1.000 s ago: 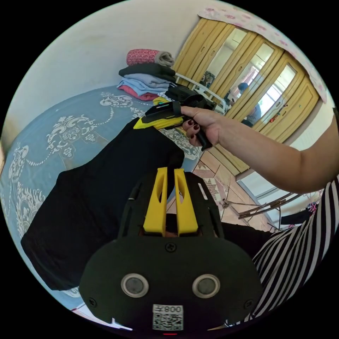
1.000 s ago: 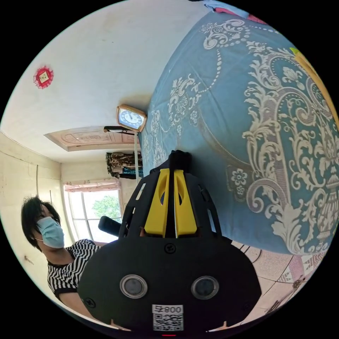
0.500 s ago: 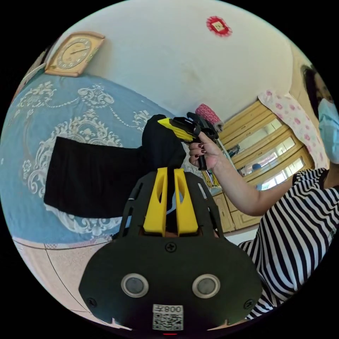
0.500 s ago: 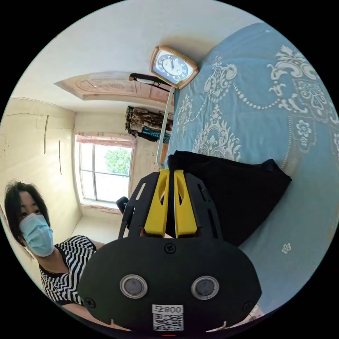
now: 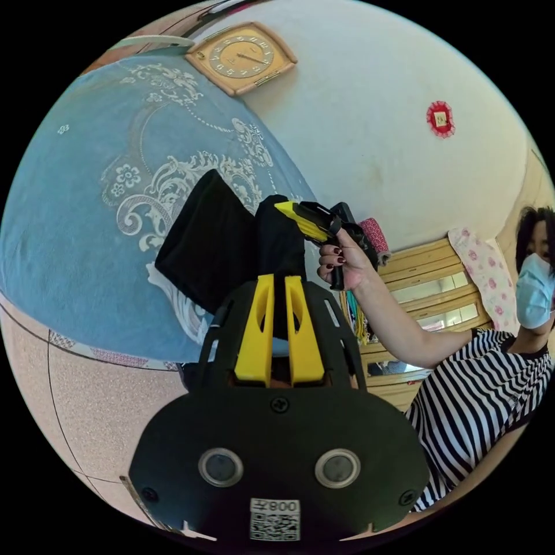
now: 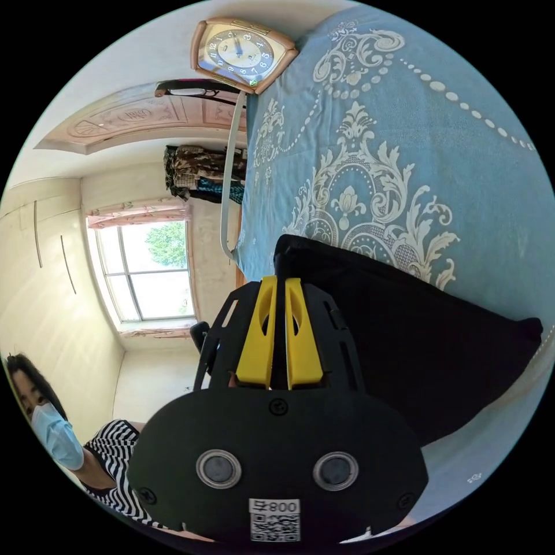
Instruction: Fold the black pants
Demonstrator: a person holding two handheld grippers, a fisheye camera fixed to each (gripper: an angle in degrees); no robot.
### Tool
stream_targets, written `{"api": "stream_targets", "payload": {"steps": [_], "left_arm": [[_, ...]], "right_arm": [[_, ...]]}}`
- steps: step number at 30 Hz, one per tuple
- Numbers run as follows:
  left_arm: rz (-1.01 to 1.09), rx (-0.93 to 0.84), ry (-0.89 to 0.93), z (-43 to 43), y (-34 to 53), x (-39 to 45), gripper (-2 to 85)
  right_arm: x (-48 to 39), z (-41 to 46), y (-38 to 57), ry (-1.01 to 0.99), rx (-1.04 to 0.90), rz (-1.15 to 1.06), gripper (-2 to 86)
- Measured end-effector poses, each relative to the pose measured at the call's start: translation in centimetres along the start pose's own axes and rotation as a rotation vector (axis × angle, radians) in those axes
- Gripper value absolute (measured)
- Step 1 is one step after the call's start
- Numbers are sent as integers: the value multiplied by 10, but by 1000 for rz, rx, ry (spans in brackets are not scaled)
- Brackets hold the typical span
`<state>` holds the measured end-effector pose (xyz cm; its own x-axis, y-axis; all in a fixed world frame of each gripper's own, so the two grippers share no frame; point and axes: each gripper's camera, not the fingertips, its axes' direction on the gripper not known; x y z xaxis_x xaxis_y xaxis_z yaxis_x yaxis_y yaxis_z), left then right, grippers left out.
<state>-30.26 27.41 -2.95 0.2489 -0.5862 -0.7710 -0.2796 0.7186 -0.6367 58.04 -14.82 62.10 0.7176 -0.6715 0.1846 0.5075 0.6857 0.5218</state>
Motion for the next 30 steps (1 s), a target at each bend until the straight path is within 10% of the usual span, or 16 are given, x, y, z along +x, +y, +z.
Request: {"api": "stream_targets", "payload": {"steps": [15,30], "left_arm": [[-187,230,-77,-47,5,-65,6],[-98,40,-234,-11,-39,-71,3]], "right_arm": [[-4,28,19,28,-82,-138,2],[33,-5,52,59,-71,-176,29]]}}
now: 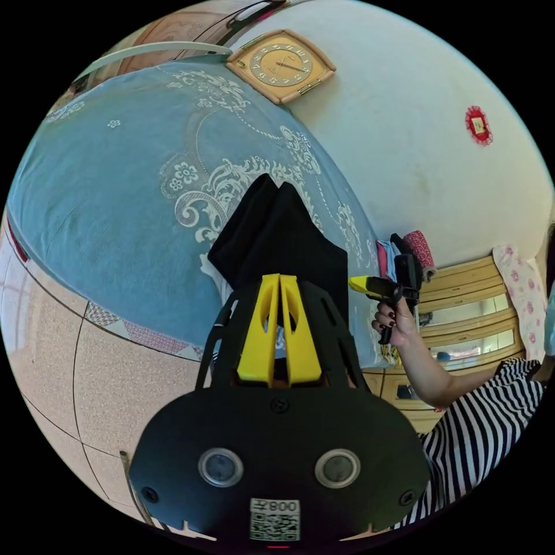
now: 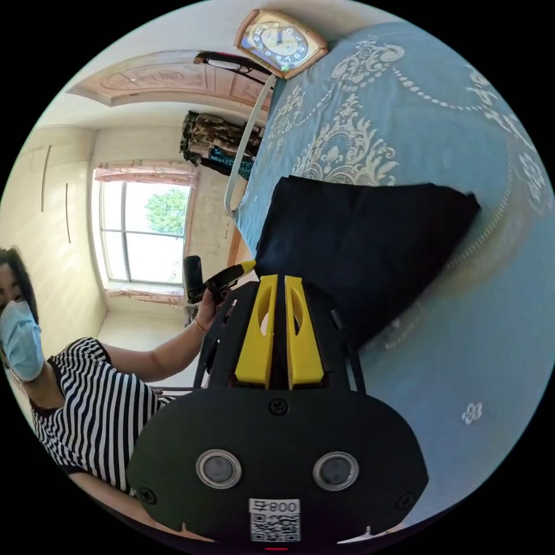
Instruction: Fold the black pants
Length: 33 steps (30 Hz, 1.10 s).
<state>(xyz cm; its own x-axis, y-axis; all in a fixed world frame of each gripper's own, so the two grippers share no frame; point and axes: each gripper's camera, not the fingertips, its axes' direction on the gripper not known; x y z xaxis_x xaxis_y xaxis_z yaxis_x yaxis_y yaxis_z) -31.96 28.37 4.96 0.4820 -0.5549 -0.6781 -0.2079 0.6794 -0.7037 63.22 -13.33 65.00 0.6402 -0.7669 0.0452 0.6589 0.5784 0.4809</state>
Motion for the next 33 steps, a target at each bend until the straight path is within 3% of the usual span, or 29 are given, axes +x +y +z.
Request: {"api": "stream_targets", "payload": {"steps": [8,18,33], "left_arm": [[58,-90,147,13,17,-1,18],[126,-248,239,44,9,3,70],[-118,-343,465,81,4,-43,133]], "right_arm": [[63,-30,91,-125,135,275,92],[91,-9,97,-232,106,310,107],[112,-9,86,-310,115,305,34]]}}
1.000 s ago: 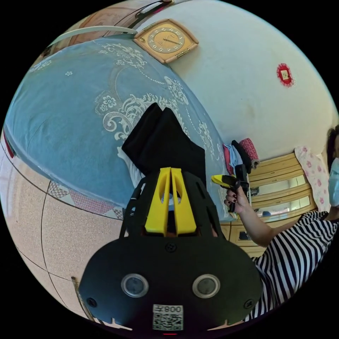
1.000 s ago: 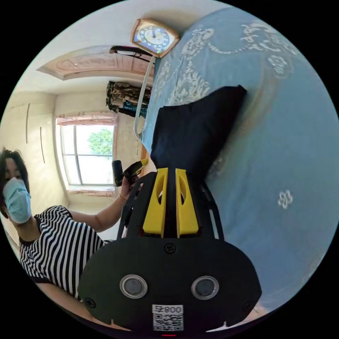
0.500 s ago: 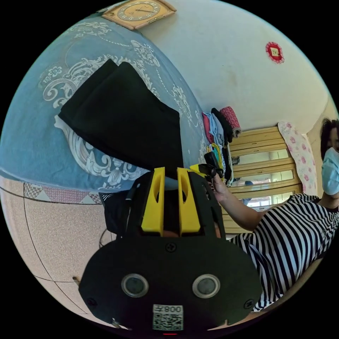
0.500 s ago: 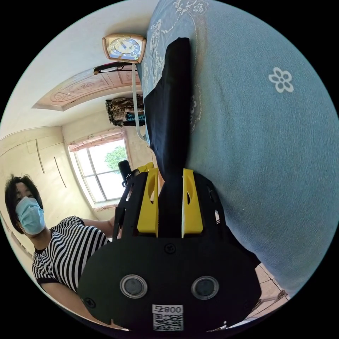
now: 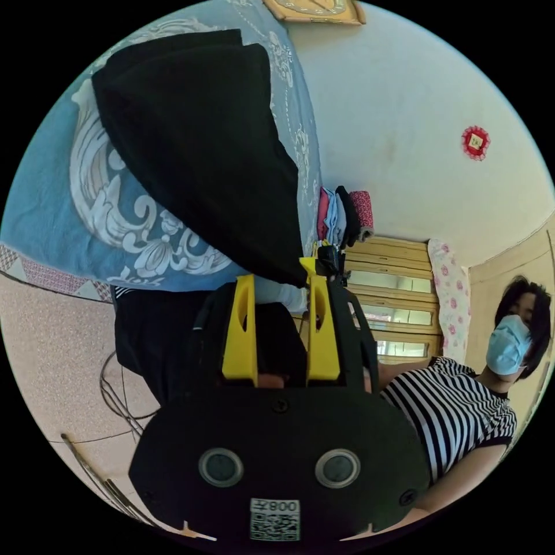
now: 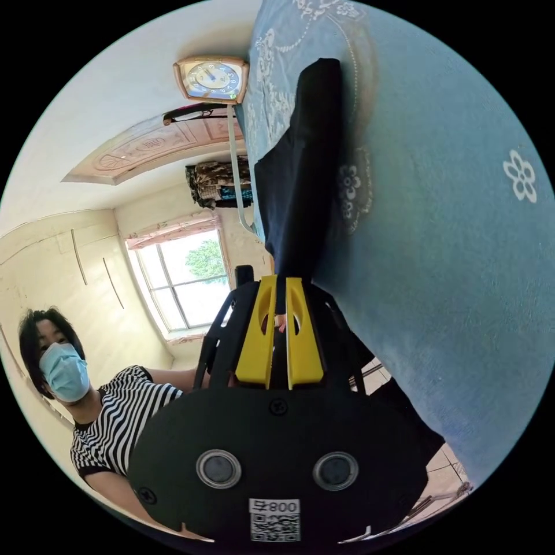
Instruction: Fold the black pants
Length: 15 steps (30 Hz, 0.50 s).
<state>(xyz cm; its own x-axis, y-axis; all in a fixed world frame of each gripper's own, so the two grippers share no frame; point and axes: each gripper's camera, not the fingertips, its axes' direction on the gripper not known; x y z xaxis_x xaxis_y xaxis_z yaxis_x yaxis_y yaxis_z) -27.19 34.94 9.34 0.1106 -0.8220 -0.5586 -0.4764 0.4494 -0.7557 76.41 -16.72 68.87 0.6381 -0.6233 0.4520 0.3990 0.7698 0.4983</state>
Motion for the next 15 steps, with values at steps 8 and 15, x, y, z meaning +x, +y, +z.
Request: {"api": "stream_targets", "payload": {"steps": [8,15], "left_arm": [[-170,147,382,10,-3,-38,109],[-158,225,392,3,-4,-36,55]], "right_arm": [[-6,-11,0,-56,23,-31,31],[21,-25,15,-98,94,8,86]]}}
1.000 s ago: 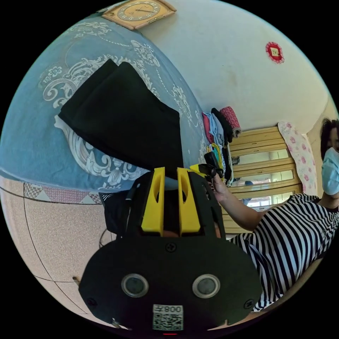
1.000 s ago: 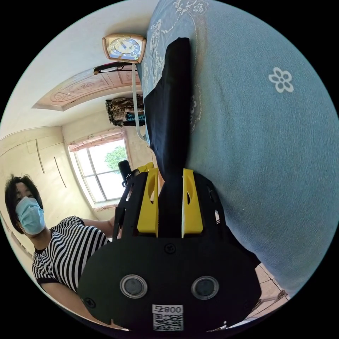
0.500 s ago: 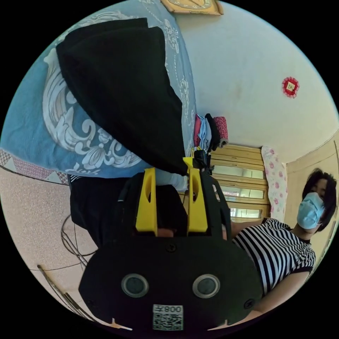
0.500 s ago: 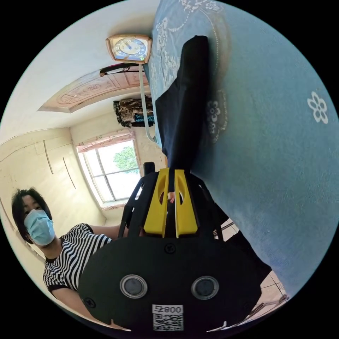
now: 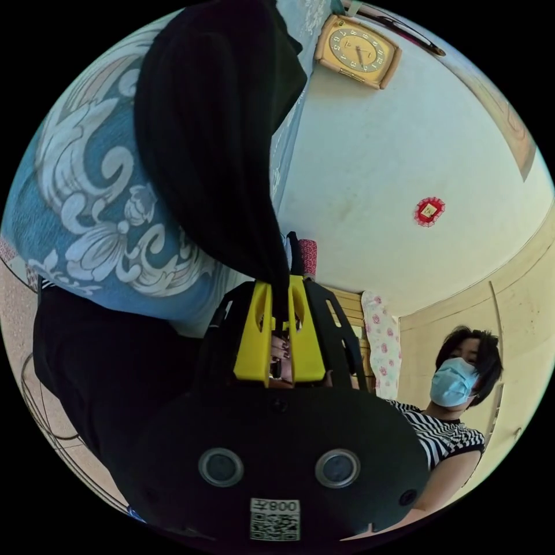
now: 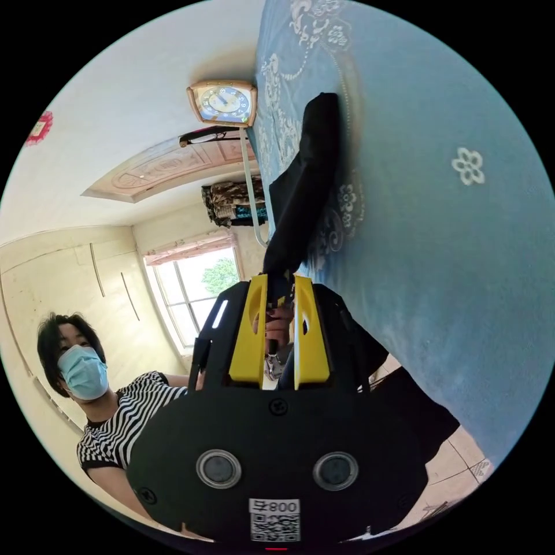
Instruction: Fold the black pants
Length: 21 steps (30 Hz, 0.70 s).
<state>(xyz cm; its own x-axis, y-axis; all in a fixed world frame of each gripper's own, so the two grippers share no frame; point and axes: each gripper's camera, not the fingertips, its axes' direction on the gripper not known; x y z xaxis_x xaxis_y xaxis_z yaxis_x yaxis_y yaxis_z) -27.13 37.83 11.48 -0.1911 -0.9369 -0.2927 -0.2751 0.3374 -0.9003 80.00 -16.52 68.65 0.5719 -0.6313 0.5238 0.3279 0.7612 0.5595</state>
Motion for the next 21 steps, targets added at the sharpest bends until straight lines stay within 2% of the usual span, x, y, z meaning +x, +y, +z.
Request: {"api": "stream_targets", "payload": {"steps": [4,9,12,16,21], "left_arm": [[-3,2,17,-2,-1,1,52],[-17,0,5,-2,3,-1,53],[-20,-2,-14,-2,6,-1,57],[-11,9,-27,-3,12,0,75],[1,94,-71,-17,25,2,115]], "right_arm": [[19,-7,12,-59,77,55,116],[22,11,5,-86,33,37,121],[22,24,1,-99,-16,20,105],[20,32,4,-32,-58,13,42],[16,29,13,15,-58,-4,18]]}}
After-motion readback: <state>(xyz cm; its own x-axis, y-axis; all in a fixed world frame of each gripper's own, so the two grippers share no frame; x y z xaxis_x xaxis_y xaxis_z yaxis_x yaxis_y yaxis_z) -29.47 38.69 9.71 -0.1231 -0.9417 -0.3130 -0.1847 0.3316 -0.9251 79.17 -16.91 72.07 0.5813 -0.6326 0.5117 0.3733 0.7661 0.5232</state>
